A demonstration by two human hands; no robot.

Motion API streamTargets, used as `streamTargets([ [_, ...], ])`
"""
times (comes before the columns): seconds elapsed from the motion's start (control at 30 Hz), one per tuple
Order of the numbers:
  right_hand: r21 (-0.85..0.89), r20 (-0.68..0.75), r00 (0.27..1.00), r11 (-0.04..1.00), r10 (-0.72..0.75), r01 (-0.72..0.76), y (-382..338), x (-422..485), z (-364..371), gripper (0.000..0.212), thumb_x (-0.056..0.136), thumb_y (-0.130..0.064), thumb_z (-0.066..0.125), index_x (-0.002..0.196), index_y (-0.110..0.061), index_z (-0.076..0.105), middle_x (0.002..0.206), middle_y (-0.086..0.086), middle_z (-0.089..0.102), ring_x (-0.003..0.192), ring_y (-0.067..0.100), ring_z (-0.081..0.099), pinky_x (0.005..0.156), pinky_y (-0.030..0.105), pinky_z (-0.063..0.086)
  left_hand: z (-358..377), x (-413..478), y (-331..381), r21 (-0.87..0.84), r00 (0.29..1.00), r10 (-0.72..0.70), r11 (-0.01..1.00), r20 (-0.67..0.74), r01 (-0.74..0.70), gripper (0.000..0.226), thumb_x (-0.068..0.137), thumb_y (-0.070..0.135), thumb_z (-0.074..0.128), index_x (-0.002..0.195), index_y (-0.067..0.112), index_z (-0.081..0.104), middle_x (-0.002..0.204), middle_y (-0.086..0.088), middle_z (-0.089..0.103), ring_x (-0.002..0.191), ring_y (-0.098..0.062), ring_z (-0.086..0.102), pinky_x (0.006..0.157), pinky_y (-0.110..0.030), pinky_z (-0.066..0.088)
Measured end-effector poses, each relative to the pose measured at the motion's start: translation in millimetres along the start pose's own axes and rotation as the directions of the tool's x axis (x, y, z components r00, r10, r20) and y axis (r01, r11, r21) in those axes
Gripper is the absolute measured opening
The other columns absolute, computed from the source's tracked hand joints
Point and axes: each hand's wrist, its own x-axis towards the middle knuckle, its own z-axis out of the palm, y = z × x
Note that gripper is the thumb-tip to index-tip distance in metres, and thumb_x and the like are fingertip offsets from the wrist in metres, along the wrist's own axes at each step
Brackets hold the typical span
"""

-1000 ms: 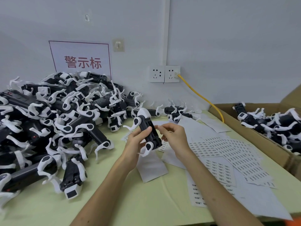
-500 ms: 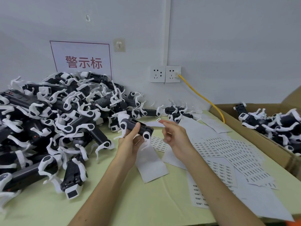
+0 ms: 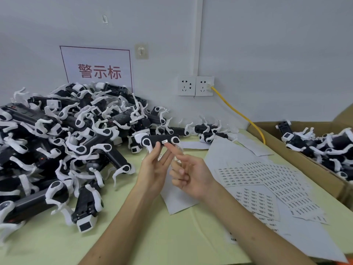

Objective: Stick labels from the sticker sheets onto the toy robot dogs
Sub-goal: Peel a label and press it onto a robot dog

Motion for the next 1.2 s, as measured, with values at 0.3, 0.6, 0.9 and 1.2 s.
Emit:
streamTargets([
  [0.3,0.071,0.024,1.000,0.997,0.017,-0.019,8.1,0.7,2.9,0.052,0.091,-0.017,0.051,0.140,-0.032,0.062,0.057,-0.001,0.036,0.053,0.013,0.016,0.046,0.024,0.019,1.4,-0.5,1.2,0.046,1.000,-0.012,0.999,-0.011,0.012,0.034,0.094,0.034,0.063,0.117,0.009,0.059,0.132,-0.017,0.069,0.126,-0.021,0.066,0.117,-0.046,0.039],
  [0.6,0.049,0.021,0.999,0.998,0.025,-0.026,12.1,-0.4,7.4,0.056,0.090,-0.017,0.051,0.142,-0.032,0.059,0.059,-0.001,0.037,0.056,0.014,0.014,0.047,0.024,0.018,0.3,1.8,0.4,0.044,0.996,0.002,0.999,-0.094,0.002,0.027,0.087,0.031,0.069,0.107,0.014,0.065,0.113,-0.007,0.074,0.126,-0.024,0.064,0.119,-0.048,0.039],
  [0.9,0.062,0.033,0.999,0.997,0.037,-0.039,12.8,-0.8,8.1,0.056,0.091,-0.016,0.049,0.144,-0.032,0.057,0.058,-0.001,0.037,0.055,0.014,0.014,0.047,0.024,0.016,3.0,-2.8,2.1,0.060,0.992,0.009,0.998,-0.122,-0.001,0.018,0.087,0.033,0.071,0.074,0.029,0.082,0.097,0.004,0.078,0.103,-0.011,0.073,0.100,-0.036,0.050],
  [1.2,0.081,0.027,0.998,0.995,0.058,-0.060,13.2,0.2,6.2,0.050,0.098,-0.016,0.045,0.143,-0.032,0.059,0.060,0.000,0.037,0.054,0.013,0.015,0.049,0.026,0.015,4.2,-3.9,2.7,0.041,0.984,-0.004,0.999,-0.180,0.011,0.025,0.092,0.029,0.071,0.068,0.027,0.078,0.103,-0.003,0.076,0.133,-0.024,0.060,0.121,-0.047,0.036],
])
